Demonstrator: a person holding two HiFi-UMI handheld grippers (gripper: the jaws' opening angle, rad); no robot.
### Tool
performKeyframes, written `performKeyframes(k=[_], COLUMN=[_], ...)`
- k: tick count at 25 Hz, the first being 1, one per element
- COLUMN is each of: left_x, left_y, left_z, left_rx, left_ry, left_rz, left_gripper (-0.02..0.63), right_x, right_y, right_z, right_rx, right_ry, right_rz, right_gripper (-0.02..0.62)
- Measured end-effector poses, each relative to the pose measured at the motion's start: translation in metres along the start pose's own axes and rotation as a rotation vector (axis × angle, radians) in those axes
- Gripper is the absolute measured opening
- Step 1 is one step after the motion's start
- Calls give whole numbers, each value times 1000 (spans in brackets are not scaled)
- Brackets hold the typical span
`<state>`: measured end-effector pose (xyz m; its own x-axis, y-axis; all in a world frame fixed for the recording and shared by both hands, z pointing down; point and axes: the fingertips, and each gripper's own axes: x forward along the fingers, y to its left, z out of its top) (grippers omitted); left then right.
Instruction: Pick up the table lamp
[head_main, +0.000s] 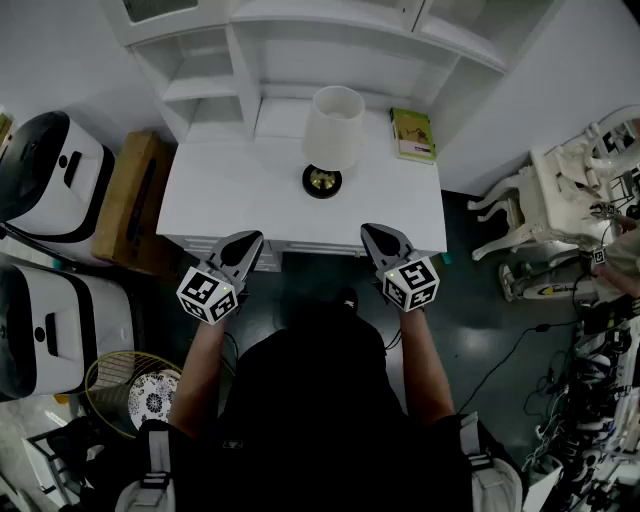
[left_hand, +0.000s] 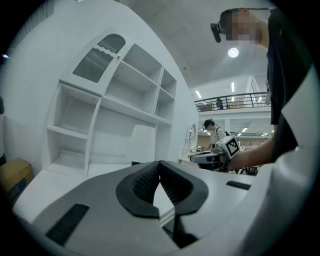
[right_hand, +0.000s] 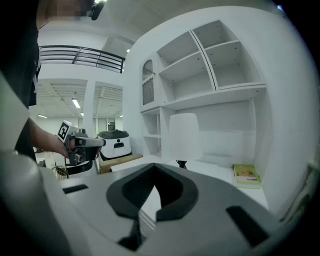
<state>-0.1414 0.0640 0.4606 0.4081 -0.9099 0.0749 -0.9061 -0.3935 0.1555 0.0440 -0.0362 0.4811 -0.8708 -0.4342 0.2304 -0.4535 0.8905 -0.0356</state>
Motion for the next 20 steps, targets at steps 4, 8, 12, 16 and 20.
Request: performKeyframes(k=[4, 8, 12, 16, 20], left_x=[2, 6, 13, 22, 35], left_y=[0, 1, 3, 4, 6], left_z=[0, -3, -2, -6, -8], left_rx=[2, -5, -9, -12, -19], left_ry=[-3, 0, 3, 11, 17], left_rz=[-3, -13, -21, -31, -42], left_gripper=[12, 12, 12, 12, 12], right_x=[-2, -5, -4, -3, 0], right_y=[-4, -8, -12, -16, -25], right_z=[-7, -10, -10, -11, -13], right_rx=[1, 8, 15, 27, 26], right_ry=[15, 20, 21, 17, 29], right_rz=[-11, -23, -27, -27, -29], right_gripper=[6, 6, 6, 6, 6])
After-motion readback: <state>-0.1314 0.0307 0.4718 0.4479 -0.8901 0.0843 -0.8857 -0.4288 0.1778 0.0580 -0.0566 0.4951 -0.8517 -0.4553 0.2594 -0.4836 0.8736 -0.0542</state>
